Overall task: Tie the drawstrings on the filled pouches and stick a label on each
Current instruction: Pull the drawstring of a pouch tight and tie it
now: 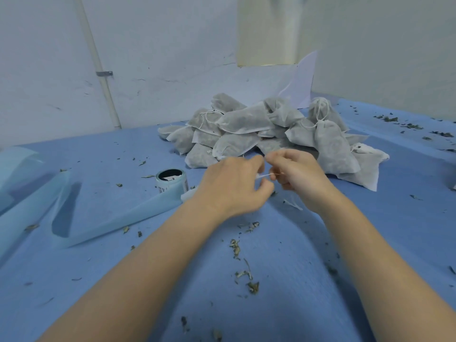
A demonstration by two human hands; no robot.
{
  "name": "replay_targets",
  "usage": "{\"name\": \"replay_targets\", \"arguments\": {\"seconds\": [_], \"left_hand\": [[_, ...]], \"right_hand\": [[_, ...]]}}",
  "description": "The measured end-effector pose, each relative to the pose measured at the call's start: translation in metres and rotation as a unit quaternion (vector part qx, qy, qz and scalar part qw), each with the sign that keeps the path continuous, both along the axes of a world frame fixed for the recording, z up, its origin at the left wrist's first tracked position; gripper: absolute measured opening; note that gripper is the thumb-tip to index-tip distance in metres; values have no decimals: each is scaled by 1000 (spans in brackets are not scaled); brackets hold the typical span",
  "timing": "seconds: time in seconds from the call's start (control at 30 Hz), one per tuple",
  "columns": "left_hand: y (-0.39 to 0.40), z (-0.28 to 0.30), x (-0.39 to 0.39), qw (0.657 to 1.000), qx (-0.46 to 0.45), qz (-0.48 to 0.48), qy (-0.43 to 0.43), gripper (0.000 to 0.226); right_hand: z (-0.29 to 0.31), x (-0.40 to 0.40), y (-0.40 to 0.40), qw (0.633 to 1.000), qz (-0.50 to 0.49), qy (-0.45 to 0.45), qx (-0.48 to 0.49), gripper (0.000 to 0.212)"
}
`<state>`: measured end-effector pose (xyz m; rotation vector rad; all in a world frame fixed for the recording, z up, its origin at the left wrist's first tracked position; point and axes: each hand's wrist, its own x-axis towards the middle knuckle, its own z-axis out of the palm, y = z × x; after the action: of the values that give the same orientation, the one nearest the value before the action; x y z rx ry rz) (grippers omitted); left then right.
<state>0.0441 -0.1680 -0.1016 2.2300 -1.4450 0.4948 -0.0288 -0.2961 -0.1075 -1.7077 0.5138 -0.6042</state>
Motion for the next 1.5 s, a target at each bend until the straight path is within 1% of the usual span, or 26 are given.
{"name": "replay_targets", "arguments": {"seconds": [0.03, 0.1, 0.13, 0.17, 0.2, 0.27, 0.33, 0.4, 0.43, 0.5, 0.57, 0.6, 0.63, 0.7, 0.8, 0.9, 0.97, 1.03, 1.17, 1.27, 1.33, 1.37, 1.43, 1.5], "left_hand": [[1, -3, 0, 1000, 4, 0, -16, 21], [2, -7, 4, 999, 14, 14, -41, 28], [2, -8, 6, 999, 9, 25, -25, 29], [1, -9, 9, 999, -7, 35, 10, 29], [2, -9, 11, 997, -31, 40, 55, 28], [1, -12, 12, 987, -88, 36, 126, 22], [-1, -16, 10, 973, -139, 28, 182, 20], [-3, -19, 9, 949, -184, 19, 253, 20], [-4, -21, 8, 936, -200, 17, 289, 19], [-4, -24, 8, 915, -220, 13, 337, 15], [-3, -26, 8, 900, -244, 5, 360, 18], [-2, -27, 8, 892, -260, 2, 369, 20], [-1, -27, 8, 885, -273, 2, 377, 20], [1, -28, 7, 876, -290, 12, 385, 18], [2, -32, 6, 867, -308, 27, 390, 13], [3, -33, 5, 871, -302, 33, 387, 14], [4, -33, 5, 863, -301, 31, 404, 19], [4, -32, 6, 858, -304, 30, 412, 19], [4, -33, 9, 861, -292, 54, 413, 17], [2, -33, 11, 865, -280, 80, 408, 17], [1, -34, 13, 861, -282, 86, 414, 16], [0, -34, 13, 858, -284, 86, 420, 17], [0, -35, 15, 840, -300, 78, 446, 19], [1, -36, 16, 801, -332, 59, 495, 21]], "right_hand": [[-1, 1, 1, 1000, -17, 2, -25, 15], [-3, 2, 1, 994, -48, 26, -95, 27], [-3, 2, 3, 991, -56, 40, -117, 35], [-3, 3, 4, 990, -52, 51, -117, 41], [-3, 2, 5, 993, -38, 57, -95, 44], [-2, 3, 9, 999, 5, 52, -8, 44], [-1, 6, 12, 990, 54, 13, 131, 43], [-1, 9, 14, 957, 93, -39, 273, 34], [-2, 11, 16, 937, 106, -65, 327, 26], [-5, 13, 22, 900, 127, -116, 401, 10], [-8, 15, 27, 871, 139, -163, 442, 13], [-10, 16, 28, 865, 142, -178, 448, 17], [-11, 17, 29, 865, 145, -185, 443, 23], [-13, 18, 30, 880, 156, -175, 413, 34], [-14, 18, 30, 919, 159, -129, 338, 42], [-13, 17, 32, 973, 119, -55, 189, 49], [-12, 15, 35, 990, 105, -12, 91, 52], [-11, 15, 37, 994, 108, 17, 30, 54], [-12, 15, 40, 993, 88, 55, -50, 50], [-14, 16, 44, 989, 62, 61, -122, 34], [-17, 18, 45, 983, 35, 61, -171, 20], [-18, 19, 45, 981, 23, 63, -183, 17], [-19, 20, 43, 983, 6, 61, -172, 16], [-19, 19, 38, 991, 13, 67, -111, 17]]}}
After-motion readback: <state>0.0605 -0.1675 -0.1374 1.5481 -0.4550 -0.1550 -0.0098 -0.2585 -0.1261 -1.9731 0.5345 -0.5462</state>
